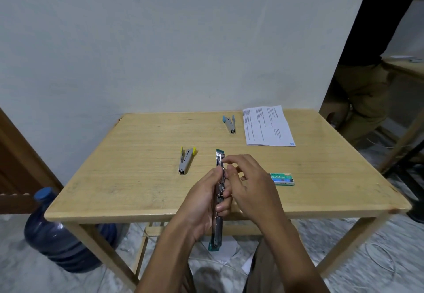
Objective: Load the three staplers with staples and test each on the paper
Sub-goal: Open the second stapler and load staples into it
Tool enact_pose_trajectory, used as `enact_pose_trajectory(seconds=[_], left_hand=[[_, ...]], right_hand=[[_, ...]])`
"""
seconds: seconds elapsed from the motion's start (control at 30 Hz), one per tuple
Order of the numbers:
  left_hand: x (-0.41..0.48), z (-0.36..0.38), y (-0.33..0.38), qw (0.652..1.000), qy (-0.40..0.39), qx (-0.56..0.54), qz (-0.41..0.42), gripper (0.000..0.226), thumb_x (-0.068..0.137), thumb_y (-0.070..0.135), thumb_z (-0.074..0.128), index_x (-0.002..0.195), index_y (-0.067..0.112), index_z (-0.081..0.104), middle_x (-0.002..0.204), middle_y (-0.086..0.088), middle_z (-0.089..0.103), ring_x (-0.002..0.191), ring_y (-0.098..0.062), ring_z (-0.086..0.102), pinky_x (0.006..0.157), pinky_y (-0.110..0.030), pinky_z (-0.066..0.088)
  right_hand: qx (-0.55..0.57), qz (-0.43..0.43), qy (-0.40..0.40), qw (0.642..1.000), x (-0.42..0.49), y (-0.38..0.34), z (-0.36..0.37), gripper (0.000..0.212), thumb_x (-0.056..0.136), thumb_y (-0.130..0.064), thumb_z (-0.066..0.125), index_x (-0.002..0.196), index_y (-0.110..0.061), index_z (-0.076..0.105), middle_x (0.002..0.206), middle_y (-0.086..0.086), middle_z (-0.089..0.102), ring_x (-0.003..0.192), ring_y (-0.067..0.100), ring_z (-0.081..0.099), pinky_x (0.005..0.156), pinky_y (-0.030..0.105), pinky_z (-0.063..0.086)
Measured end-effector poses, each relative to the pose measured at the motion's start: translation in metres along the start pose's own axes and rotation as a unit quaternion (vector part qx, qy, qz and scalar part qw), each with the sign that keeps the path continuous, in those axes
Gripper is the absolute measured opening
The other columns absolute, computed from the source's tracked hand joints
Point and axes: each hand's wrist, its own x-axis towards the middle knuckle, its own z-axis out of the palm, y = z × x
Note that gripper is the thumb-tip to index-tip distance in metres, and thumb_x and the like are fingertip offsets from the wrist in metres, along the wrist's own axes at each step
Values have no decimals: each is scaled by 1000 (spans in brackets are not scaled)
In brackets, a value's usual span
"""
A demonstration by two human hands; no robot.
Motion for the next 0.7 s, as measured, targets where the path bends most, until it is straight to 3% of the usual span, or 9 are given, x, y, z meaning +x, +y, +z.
enact_pose_trajectory(seconds=[0.13, 0.3, 0.53, 0.7], left_hand=[[-2, 0, 0, 1000, 4, -17, 1, 27, 102, 38, 41, 102, 15, 55, 59, -1, 42, 38, -10, 30, 43, -23, 22], [-2, 3, -3, 999, 12, -45, -10, 26, 101, 37, 44, 103, 14, 55, 56, 0, 44, 37, -9, 32, 41, -23, 23], [-1, 3, -11, 999, 21, -30, -29, 52, 102, 39, 42, 130, -4, 50, 56, 0, 50, 38, -9, 31, 43, -24, 22], [3, 0, -15, 998, 38, -15, -37, 32, 100, 40, 45, 112, 11, 53, 63, 0, 49, 39, -9, 31, 42, -23, 22]], right_hand=[[-27, -12, -14, 999, -3, -1, -1, 15, 98, -32, 50, 107, -38, 60, 111, -22, 57, 90, 1, 61, 71, 20, 46], [-19, -13, 2, 1000, -12, 0, 4, 10, 96, -34, 54, 103, -39, 59, 107, -24, 56, 89, -1, 59, 68, 26, 50], [-20, -9, 28, 999, -21, 9, 8, 7, 96, -38, 54, 100, -37, 60, 104, -23, 58, 87, -1, 58, 70, 34, 54], [-30, -24, 26, 999, -24, 12, 6, 19, 93, -48, 43, 97, -36, 58, 101, -21, 59, 86, 3, 59, 67, 35, 55]])
